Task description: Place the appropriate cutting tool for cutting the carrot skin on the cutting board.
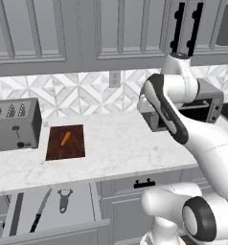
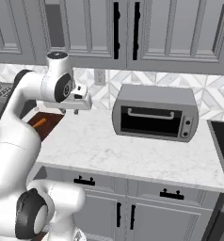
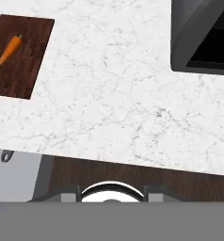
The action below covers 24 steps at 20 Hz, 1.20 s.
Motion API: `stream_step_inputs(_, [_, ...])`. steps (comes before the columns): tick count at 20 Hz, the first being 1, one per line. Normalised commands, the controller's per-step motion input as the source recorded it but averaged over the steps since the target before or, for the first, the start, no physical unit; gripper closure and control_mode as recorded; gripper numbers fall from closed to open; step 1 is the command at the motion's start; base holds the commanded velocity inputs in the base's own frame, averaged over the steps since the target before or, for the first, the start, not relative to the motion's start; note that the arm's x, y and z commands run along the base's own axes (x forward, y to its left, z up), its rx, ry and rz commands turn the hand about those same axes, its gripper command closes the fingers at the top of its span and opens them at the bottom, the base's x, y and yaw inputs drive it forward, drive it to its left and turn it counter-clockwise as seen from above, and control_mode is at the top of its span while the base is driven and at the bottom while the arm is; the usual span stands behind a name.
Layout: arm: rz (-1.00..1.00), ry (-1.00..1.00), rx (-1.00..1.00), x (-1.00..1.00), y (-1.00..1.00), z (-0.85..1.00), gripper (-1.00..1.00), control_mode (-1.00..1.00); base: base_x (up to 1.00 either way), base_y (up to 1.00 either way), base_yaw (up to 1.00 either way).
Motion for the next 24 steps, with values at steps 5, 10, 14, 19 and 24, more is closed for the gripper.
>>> stream_step_inputs(5, [0.0, -0.07, 0.0, -0.8, 0.33, -0.08, -1.0, -1.0, 0.0, 0.0, 0.0])
stream_step_inputs(10, [-0.06, 0.01, -0.13, -0.86, 1.0, -0.53, -1.0, -1.0, 0.0, 0.0, 0.0])
stream_step_inputs(14, [-0.08, 0.09, -0.19, -0.39, 1.0, -0.76, -1.0, -1.0, 0.0, 0.0, 0.0])
stream_step_inputs(19, [0.1, 0.13, -0.04, -0.8, 0.92, -0.77, -1.0, -1.0, 0.0, 0.0, 0.0])
stream_step_inputs(24, [0.05, 0.25, 0.03, -0.24, 1.0, -0.43, -1.0, -1.0, 0.0, 0.0, 0.0])
